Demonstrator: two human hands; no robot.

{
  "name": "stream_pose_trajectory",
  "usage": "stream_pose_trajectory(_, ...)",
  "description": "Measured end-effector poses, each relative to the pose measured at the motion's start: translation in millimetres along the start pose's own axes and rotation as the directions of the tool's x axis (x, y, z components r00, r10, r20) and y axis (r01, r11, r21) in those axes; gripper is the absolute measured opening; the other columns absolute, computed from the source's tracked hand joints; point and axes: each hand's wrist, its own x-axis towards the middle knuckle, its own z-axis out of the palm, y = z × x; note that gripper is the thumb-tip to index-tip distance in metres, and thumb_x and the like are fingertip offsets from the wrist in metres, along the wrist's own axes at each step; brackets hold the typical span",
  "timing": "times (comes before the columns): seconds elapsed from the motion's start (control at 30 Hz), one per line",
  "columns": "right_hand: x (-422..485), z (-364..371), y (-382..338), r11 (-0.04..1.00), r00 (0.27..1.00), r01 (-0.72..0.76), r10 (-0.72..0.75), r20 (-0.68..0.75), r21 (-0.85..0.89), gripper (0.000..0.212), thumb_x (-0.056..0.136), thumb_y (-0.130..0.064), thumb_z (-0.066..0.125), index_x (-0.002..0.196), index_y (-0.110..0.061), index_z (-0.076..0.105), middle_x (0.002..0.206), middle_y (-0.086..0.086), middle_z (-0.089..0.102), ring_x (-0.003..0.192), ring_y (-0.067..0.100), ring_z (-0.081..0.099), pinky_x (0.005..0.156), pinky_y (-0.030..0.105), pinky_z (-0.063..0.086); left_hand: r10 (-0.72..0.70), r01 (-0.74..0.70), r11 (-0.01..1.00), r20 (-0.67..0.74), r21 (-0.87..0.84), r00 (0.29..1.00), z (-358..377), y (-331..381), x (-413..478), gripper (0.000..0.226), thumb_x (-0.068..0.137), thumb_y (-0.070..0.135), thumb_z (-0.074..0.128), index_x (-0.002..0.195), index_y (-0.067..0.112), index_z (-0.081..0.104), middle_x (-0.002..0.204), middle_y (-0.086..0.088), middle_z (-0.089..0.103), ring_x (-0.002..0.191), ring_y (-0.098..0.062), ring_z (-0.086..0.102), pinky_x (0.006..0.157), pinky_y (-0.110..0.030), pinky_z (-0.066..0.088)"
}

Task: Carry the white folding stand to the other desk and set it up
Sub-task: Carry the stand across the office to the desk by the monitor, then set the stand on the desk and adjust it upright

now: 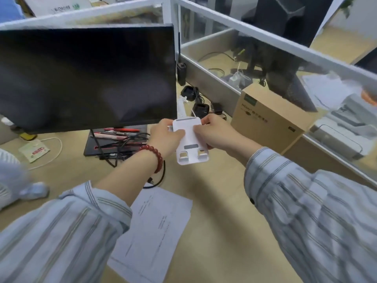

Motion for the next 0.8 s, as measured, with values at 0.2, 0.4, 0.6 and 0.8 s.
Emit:
stream_pose_trajectory(0.2,52,44,62,0.99,0.988,-0.138,0.138,0.072,-0.004,0.012,0.092,-0.018,0.046,0.1,-0.009,0.048,0.09,0.008,0.057,0.075,0.022,0.059,0.064,0.037,0.057,-0.109,0.108,0.99,-0.004,0.089,0.994,33,-71,49,0.04,0.085,0.026,0.058,0.123,0.021,0.049,0.136,-0.01,0.045,0.109,-0.026,0.056,0.099,-0.038,0.045)
stream_pose_trajectory(0.4,102,79,100,0.987,0.985,-0.127,0.137,0.104,-0.102,0.011,0.091,-0.021,0.046,0.097,-0.013,0.042,0.093,0.01,0.06,0.083,0.029,0.059,0.073,0.04,0.052,-0.136,0.138,0.98,-0.022,0.14,0.99,47,-115,91,0.038,0.082,0.024,0.062,0.119,0.018,0.054,0.131,-0.011,0.051,0.11,-0.026,0.056,0.095,-0.031,0.043)
stream_pose_trajectory(0.6,148,88,117,0.978,0.991,-0.097,0.112,0.07,-0.187,0.022,0.093,-0.02,0.045,0.111,-0.008,0.045,0.1,0.005,0.051,0.089,0.024,0.05,0.076,0.033,0.043,-0.098,0.102,0.975,-0.029,0.195,0.995,55,-131,139,0.045,0.08,0.029,0.065,0.122,0.018,0.055,0.129,-0.008,0.056,0.114,-0.027,0.054,0.099,-0.039,0.045)
stream_pose_trajectory(0.8,173,88,133,0.966,0.985,-0.133,0.154,0.076,-0.224,0.026,0.093,-0.024,0.047,0.114,-0.009,0.047,0.108,0.007,0.056,0.093,0.022,0.051,0.079,0.034,0.043,-0.04,0.043,0.956,-0.017,0.291,0.999,66,-142,160,0.044,0.08,0.035,0.064,0.122,0.024,0.058,0.128,-0.009,0.057,0.117,-0.027,0.052,0.101,-0.038,0.042)
